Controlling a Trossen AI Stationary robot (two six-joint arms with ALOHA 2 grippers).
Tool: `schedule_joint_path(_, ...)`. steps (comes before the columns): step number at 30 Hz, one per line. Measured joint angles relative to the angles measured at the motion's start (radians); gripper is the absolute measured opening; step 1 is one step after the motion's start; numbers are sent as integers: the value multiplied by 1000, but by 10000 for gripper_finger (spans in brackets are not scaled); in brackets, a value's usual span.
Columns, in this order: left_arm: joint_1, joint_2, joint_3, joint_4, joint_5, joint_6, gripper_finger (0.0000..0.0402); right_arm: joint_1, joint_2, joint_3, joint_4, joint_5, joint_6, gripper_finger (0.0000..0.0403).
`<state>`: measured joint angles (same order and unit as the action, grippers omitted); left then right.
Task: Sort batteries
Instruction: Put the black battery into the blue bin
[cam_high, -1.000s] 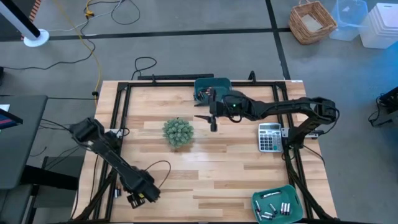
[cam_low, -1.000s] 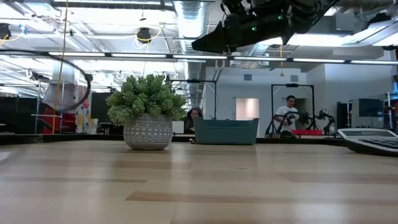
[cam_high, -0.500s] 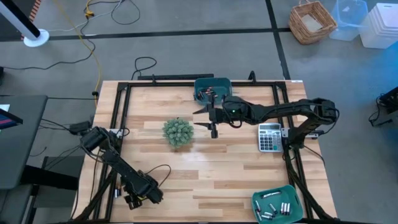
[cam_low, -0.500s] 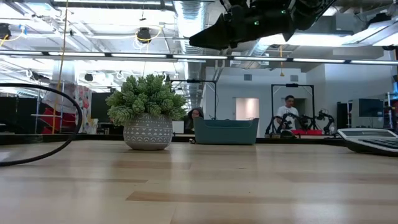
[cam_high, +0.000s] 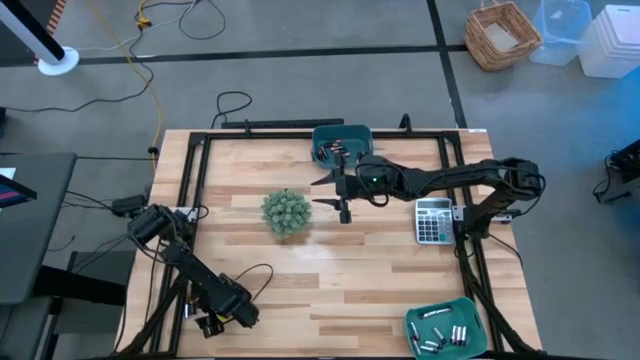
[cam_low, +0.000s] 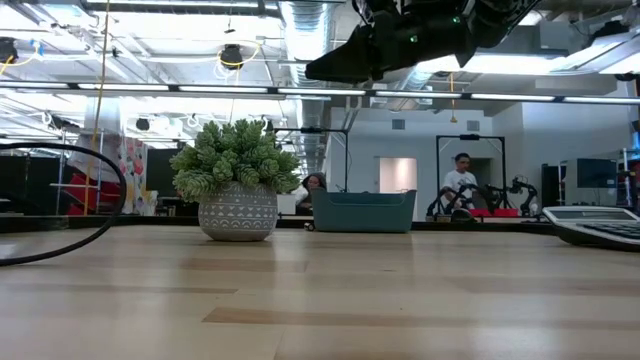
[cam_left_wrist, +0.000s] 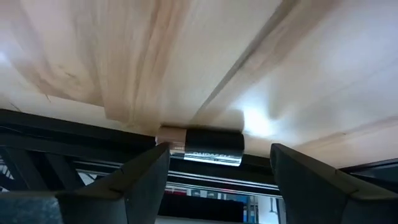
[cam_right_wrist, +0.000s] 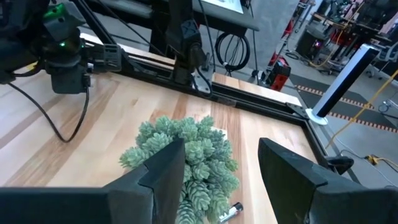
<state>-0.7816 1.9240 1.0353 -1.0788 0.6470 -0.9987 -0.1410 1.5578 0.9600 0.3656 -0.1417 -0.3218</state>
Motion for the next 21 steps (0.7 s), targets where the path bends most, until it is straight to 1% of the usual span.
schedule_joint_path(14,0,-1,-52,7,-30,19,276,0,1,0,-8,0,0,220)
schedule_joint_path(17,0,-1,-60,6,-32,43,275,0,1,0,-7,0,0,220)
schedule_joint_path(21,0,-1,-72,7,-46,71,266,0,1,0,-7,0,0,220)
